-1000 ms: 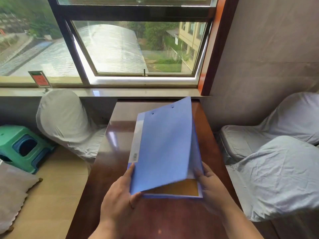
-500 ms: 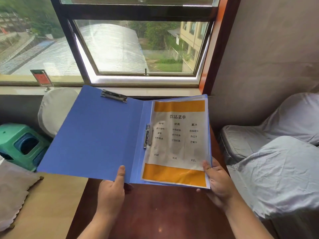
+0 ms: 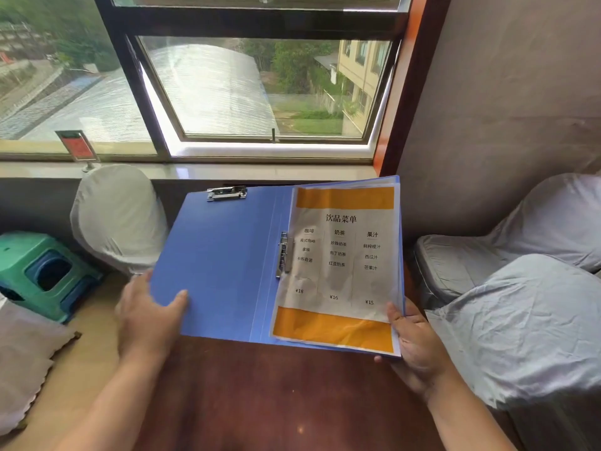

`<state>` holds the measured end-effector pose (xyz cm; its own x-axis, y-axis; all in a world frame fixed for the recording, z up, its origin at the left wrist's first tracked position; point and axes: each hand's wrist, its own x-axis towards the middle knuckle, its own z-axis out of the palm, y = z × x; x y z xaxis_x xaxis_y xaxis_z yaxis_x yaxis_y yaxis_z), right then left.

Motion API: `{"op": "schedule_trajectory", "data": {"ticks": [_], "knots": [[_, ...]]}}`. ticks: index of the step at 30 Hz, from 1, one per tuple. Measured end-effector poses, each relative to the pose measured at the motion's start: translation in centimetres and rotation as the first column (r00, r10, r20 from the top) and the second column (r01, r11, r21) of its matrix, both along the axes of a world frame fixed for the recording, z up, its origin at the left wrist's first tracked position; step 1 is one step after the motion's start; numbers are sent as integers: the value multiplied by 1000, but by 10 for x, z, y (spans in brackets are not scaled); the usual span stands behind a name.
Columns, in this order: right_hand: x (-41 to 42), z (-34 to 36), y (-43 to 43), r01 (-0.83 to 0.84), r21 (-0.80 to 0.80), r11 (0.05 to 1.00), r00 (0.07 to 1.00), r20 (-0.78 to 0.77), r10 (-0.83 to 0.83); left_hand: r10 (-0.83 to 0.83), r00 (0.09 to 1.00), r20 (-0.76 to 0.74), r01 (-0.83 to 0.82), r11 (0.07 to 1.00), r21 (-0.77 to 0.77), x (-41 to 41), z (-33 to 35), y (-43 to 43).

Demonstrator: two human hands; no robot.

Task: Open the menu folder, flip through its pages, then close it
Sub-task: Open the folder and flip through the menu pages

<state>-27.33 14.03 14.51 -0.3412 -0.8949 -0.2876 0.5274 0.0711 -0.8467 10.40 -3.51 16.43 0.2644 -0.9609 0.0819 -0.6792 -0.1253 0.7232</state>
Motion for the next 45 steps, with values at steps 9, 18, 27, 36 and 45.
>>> {"op": "schedule_trajectory", "data": {"ticks": [9,18,27,36,45], "knots": [[43,8,-23,-30,-104,994,997,65,37,-645,589,486,739,673,-2,-157,14,94],[45,11,-24,-59,-95,994,997,45,64,-630,704,328,700,693,-172,-169,26,102],[26,13,-13,-22,-82,996,999,37,25,-421,878,-228,363,896,-255,-138,34,80],[7,12,-8,-7,-51,999,998,59,10,159,646,-746,-95,987,128,-63,-19,36],[18,15,-13,-4,-61,998,996,87,9,-181,980,-83,129,895,-427,-82,13,62]]}}
